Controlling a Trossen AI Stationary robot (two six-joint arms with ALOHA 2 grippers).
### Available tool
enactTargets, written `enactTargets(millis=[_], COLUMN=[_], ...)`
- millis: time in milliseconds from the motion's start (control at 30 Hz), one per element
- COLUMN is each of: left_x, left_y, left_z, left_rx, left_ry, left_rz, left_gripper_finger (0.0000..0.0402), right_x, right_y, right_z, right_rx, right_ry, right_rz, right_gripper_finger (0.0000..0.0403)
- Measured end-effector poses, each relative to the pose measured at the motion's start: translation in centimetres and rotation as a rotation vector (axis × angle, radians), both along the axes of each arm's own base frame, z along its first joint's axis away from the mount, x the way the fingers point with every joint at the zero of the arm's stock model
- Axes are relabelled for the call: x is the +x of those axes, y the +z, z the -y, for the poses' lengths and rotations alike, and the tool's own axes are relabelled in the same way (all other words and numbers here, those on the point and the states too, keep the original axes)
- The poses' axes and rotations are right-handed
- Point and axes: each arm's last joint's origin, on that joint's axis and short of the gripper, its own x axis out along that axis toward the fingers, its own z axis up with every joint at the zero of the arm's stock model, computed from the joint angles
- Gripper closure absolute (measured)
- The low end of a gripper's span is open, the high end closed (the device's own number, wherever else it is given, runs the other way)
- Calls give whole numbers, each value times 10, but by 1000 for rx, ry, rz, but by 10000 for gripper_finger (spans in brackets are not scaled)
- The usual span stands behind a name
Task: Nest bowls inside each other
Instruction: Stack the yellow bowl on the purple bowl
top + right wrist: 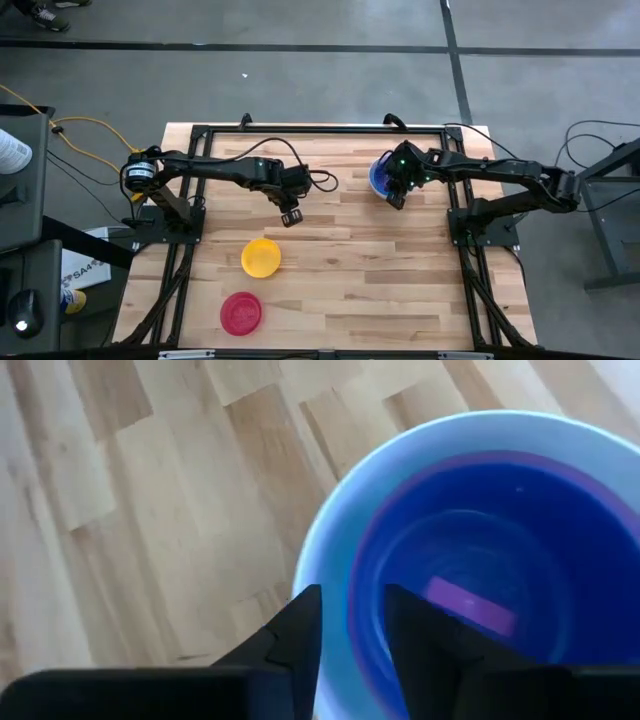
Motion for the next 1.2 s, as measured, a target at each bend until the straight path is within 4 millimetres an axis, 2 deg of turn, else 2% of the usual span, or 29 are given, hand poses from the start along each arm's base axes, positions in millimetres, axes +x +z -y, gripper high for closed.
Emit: enactTargets(millis=[367,567,767,1000,1200], left_x=[0,-1,-5,-21,-44], left_y=[0,2,5,28,54], left_z=[0,0,-2,-9,-3], left_rx=[2,12,94,116,87], left_ry=[-2,-13,2,49,69], left_rz=[2,4,-21,31,97], left_gripper_finger=[359,359,359,359,359], right_x=[8,7,-2,-11,-6], right_y=[2,14,31,49,52], right_z=[-10,-12,-20,-34,-59], right_rx=[7,-17,75,211,251], right_ry=[46,61,86,155,256], right_rz=[47,126,228,348,355], right_gripper_finger=[285,284,287,287,291])
